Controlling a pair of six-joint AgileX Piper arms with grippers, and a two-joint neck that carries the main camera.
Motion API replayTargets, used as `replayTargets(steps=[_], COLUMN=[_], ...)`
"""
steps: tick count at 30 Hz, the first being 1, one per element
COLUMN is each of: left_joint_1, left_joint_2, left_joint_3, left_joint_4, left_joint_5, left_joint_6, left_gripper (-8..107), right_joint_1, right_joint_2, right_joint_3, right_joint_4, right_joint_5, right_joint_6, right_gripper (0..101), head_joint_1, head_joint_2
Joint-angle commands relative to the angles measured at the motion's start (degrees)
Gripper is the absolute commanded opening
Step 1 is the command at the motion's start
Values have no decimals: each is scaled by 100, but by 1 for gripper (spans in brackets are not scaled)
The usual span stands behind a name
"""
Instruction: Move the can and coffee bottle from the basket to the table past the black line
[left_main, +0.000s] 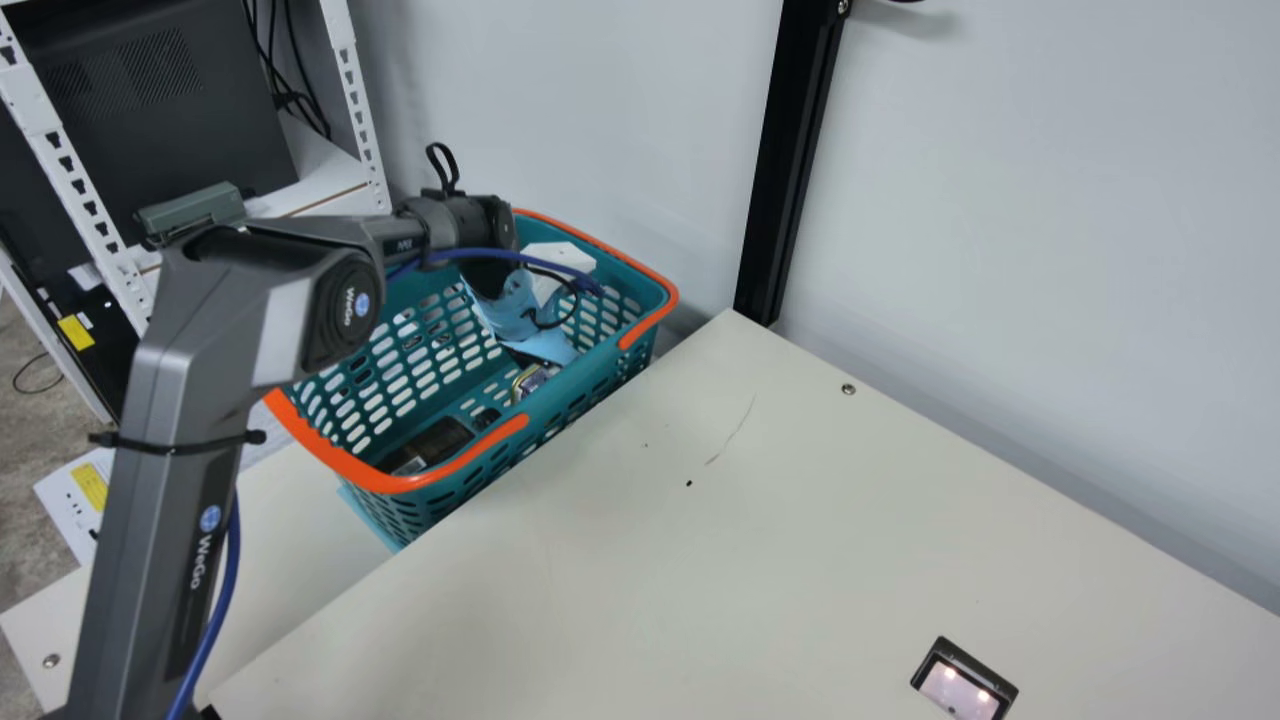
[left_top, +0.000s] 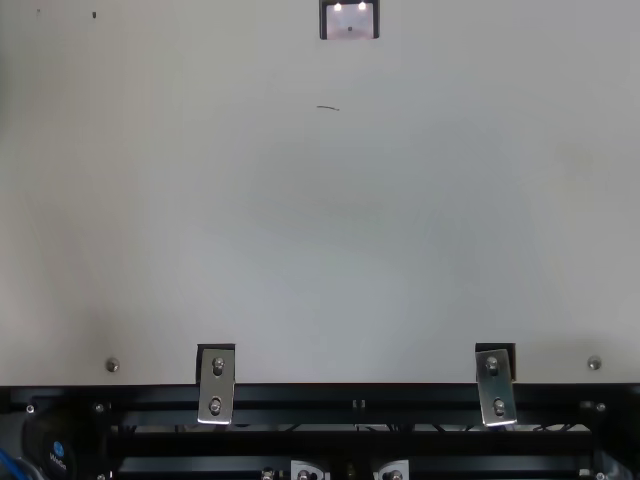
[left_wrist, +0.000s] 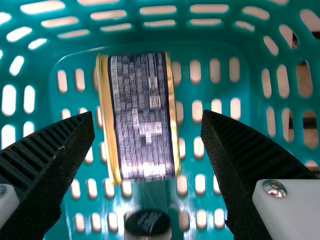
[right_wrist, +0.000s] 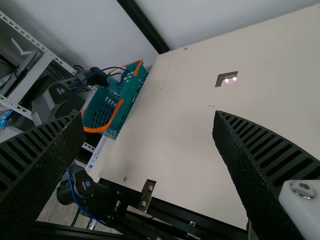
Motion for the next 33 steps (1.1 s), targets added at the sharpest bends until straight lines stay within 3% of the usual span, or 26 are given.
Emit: replayTargets(steps=[1,9,10,11,12,17,23,33], left_joint_1=[-17,-28,-24,-16,-9,42,156,438], left_joint_2=[106,370,389,398,406,241,-482,-2408], left_joint_3=[-76,-259,-273,-270,-276,-139,439,1746], left_joint_4=[-34,-138,-139,-144,-148,-246,-705,-2602], left_joint_5=[-47,-179,-184,-194,-200,-325,-620,-1115], left_joint_6=[-31,-185,-202,-212,-222,-137,384,1995], left_gripper=[90,90,74,33,10,10,10,10], right_joint_1=[0,0,0,0,0,0,0,0], right_joint_2=[0,0,0,0,0,0,0,0], right_joint_3=[0,0,0,0,0,0,0,0], right_joint_4=[0,0,0,0,0,0,0,0], right_joint_5=[0,0,0,0,0,0,0,0], right_joint_6=[0,0,0,0,0,0,0,0], right_gripper=[101,101,101,101,101,101,101,101], head_joint_1=[-146,-146,-146,-146,-146,-146,-146,-146], head_joint_2=[142,142,142,142,142,142,142,142])
